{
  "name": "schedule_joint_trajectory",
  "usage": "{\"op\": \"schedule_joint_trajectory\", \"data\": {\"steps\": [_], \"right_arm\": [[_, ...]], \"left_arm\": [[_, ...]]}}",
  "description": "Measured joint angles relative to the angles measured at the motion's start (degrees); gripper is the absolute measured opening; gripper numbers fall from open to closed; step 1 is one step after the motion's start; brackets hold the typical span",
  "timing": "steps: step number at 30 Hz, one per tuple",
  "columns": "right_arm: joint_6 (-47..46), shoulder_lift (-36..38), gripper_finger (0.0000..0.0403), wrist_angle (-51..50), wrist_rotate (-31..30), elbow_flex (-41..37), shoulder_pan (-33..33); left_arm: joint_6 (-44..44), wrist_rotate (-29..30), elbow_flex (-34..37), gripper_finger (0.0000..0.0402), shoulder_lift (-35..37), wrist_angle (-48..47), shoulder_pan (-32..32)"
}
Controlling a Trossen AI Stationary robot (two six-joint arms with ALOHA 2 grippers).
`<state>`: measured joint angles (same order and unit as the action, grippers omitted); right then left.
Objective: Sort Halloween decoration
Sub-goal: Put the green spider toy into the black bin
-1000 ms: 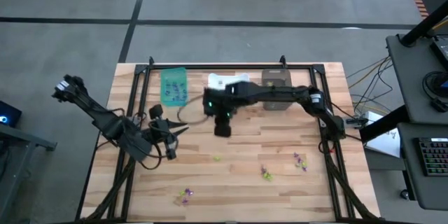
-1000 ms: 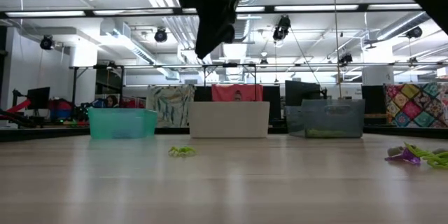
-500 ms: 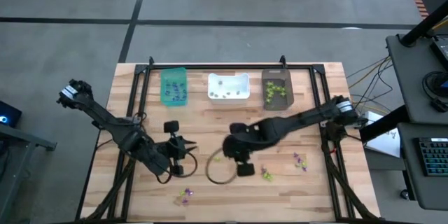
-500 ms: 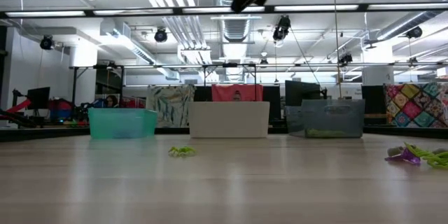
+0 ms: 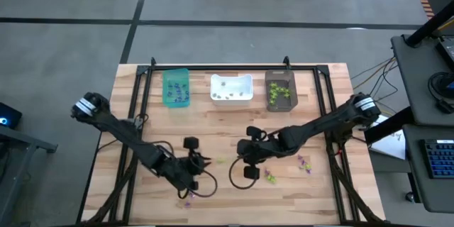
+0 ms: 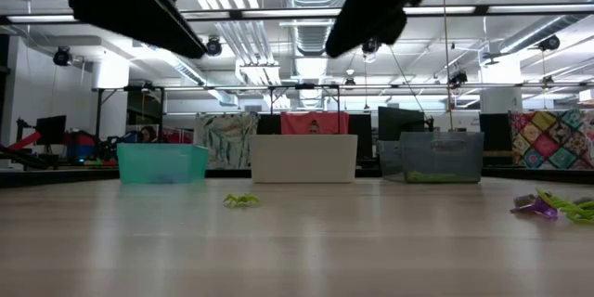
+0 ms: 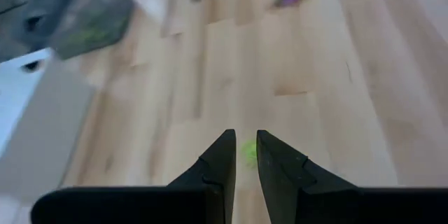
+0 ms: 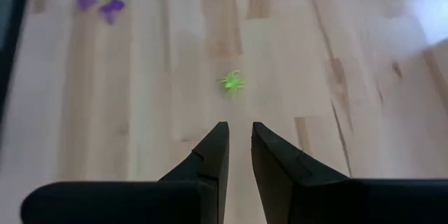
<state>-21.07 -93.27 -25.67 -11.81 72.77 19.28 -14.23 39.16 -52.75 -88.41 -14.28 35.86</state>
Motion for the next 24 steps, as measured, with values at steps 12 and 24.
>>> {"op": "schedule_joint_trajectory", "data": {"steps": [12, 24], "right_arm": [[-4.5, -4.9, 0.0052, 23.7, -0.3, -12.0, -0.5], [-17.6, -11.0, 0.0104, 32.3, 1.2, -12.0, -4.7]], "left_arm": [[6.3, -10.2, 0.1, 0.0039, -15.8, 8.9, -7.1], [6.7, -11.4, 0.2, 0.0039, -17.3, 8.5, -9.8]]}}
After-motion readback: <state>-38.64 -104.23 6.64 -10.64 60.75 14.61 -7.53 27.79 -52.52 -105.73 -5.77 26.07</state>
